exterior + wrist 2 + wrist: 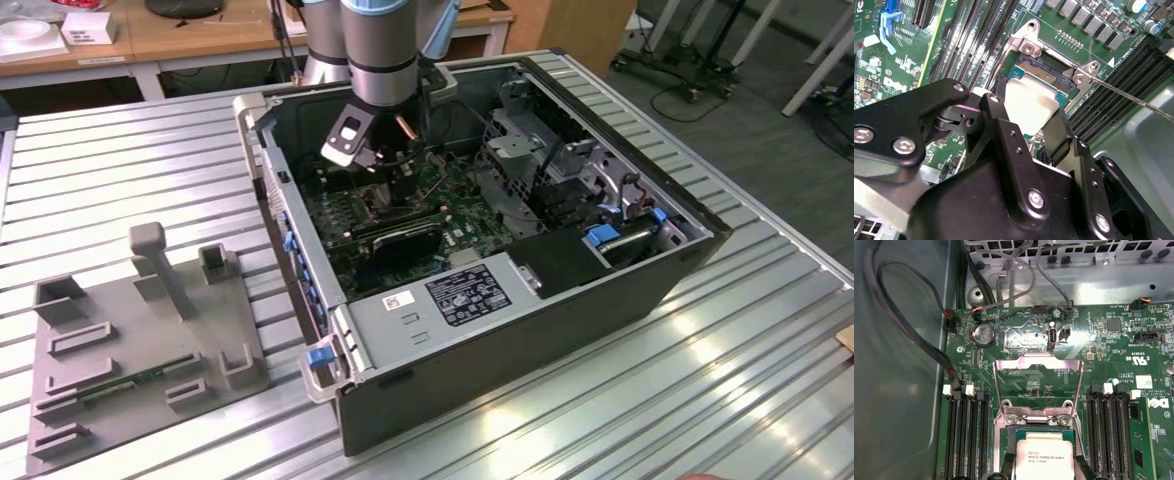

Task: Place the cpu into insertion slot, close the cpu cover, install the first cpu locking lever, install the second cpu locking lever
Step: 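Place the cpu into insertion slot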

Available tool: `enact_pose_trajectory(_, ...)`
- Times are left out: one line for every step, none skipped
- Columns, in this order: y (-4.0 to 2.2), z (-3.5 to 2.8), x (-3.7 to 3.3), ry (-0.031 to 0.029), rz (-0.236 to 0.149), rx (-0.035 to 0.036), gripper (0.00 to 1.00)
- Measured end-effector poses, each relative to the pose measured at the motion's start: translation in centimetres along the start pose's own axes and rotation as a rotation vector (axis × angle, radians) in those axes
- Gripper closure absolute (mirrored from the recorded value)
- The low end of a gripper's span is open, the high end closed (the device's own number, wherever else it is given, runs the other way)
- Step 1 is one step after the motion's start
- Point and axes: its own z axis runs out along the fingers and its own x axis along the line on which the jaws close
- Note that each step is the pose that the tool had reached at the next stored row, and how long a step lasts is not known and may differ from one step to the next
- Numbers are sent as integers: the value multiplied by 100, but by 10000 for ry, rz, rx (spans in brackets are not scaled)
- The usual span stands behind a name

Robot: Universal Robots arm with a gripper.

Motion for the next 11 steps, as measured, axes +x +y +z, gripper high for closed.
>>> enact_pose_trajectory(-6,0,1,2,-1,1,46)
enact_pose_trajectory(-12,1,3,3,-1,2,46)
enact_pose_trajectory(-17,5,3,8,0,0,46)
enact_pose_trajectory(-21,13,3,24,2,0,46)
enact_pose_trajectory(-24,24,3,51,3,1,46)
enact_pose_trajectory(-28,32,2,102,10,3,46)
enact_pose_trajectory(-30,36,2,178,20,2,46)
enact_pose_trajectory(-30,36,3,249,30,2,46)
enact_pose_trajectory(-31,36,3,278,34,3,46)
enact_pose_trajectory(-30,36,3,281,34,2,46)
enact_pose_trajectory(-30,37,3,282,35,2,46)
